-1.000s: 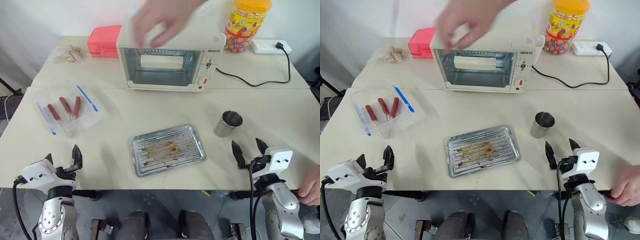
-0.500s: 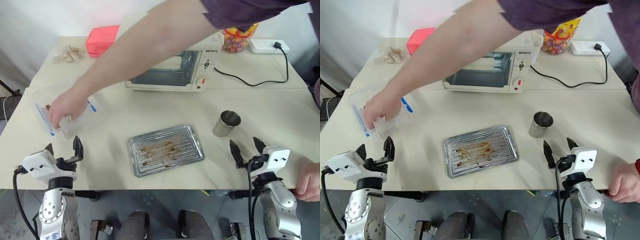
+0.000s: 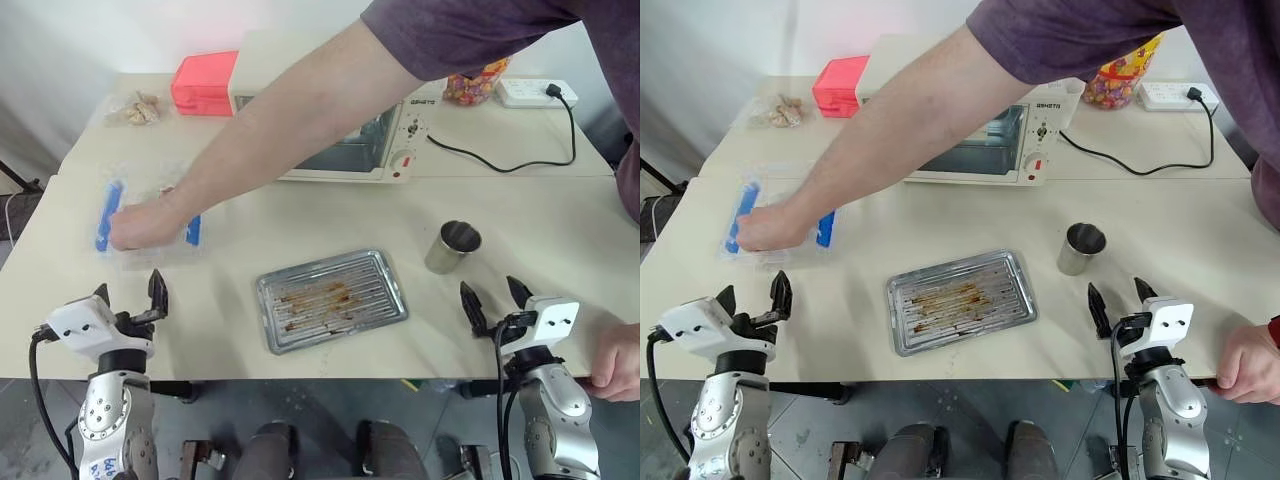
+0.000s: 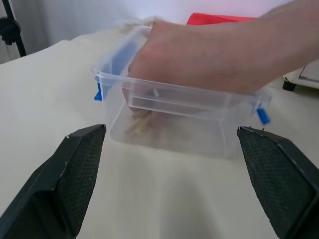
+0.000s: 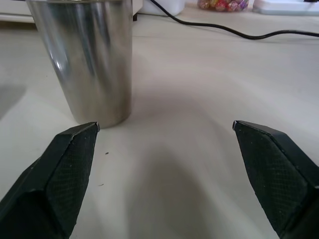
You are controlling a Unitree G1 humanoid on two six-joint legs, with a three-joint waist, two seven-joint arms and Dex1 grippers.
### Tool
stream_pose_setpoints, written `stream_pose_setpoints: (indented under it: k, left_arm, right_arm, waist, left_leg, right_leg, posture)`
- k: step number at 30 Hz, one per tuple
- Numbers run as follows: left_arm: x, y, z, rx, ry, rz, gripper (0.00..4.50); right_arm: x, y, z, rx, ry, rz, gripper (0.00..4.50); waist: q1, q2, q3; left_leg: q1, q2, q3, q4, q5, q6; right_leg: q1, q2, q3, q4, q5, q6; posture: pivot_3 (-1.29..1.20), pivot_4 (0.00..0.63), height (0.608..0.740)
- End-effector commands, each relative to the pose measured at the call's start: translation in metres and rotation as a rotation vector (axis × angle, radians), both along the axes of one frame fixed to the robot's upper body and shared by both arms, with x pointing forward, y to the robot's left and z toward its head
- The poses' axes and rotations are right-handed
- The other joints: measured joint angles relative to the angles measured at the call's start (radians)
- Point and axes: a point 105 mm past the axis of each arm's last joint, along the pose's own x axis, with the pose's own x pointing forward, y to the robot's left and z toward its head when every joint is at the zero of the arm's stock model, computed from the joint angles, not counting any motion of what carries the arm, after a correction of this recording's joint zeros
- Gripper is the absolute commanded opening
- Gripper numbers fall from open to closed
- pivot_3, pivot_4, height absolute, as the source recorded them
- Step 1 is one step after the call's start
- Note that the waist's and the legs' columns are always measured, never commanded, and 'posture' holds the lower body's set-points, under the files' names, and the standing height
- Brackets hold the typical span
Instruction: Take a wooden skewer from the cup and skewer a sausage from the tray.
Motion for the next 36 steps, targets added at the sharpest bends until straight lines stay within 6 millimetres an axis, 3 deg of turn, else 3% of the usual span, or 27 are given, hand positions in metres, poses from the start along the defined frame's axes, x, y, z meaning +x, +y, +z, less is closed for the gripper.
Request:
stream_pose_setpoints:
  k: [1,18,21,36]
  left_arm:
    - [-0.002,0.005,0.006,0.037,-0.014,0.007,4.47]
    - [-0.002,0.005,0.000,0.031,-0.009,0.016,4.47]
    - [-0.001,-0.002,-0.001,0.044,0.006,-0.027,4.47]
    - [0.006,-0.002,0.005,0.057,-0.015,-0.040,4.47]
  right_arm:
    - [0.002,-0.002,0.010,-0.015,-0.054,-0.004,4.50]
    - [0.003,-0.002,0.018,-0.044,-0.081,0.006,4.50]
    - [0.001,0.000,0.018,-0.059,-0.068,0.028,4.50]
    - [-0.003,-0.020,0.026,-0.077,-0.067,-0.023,4.50]
  waist:
    - [-0.002,0.000,0.000]
    - [-0.021,0.000,0.000]
    - [-0.020,0.000,0.000]
    - [-0.019,0.000,0.000]
  left_leg:
    - [0.000,0.000,0.000,0.000,0.000,0.000]
    - [0.000,0.000,0.000,0.000,0.000,0.000]
    - [0.000,0.000,0.000,0.000,0.000,0.000]
    - [0.000,0.000,0.000,0.000,0.000,0.000]
  right_leg:
    - [0.000,0.000,0.000,0.000,0.000,0.000]
    - [0.000,0.000,0.000,0.001,0.000,0.000]
    - [-0.001,0.000,0.000,0.001,0.000,0.000]
    - [-0.001,0.000,0.001,0.001,0.000,0.000]
  posture:
    - [0.00,0.150,0.740]
    - [0.00,0.150,0.740]
    - [0.00,0.150,0.740]
    - [0.00,0.150,0.740]
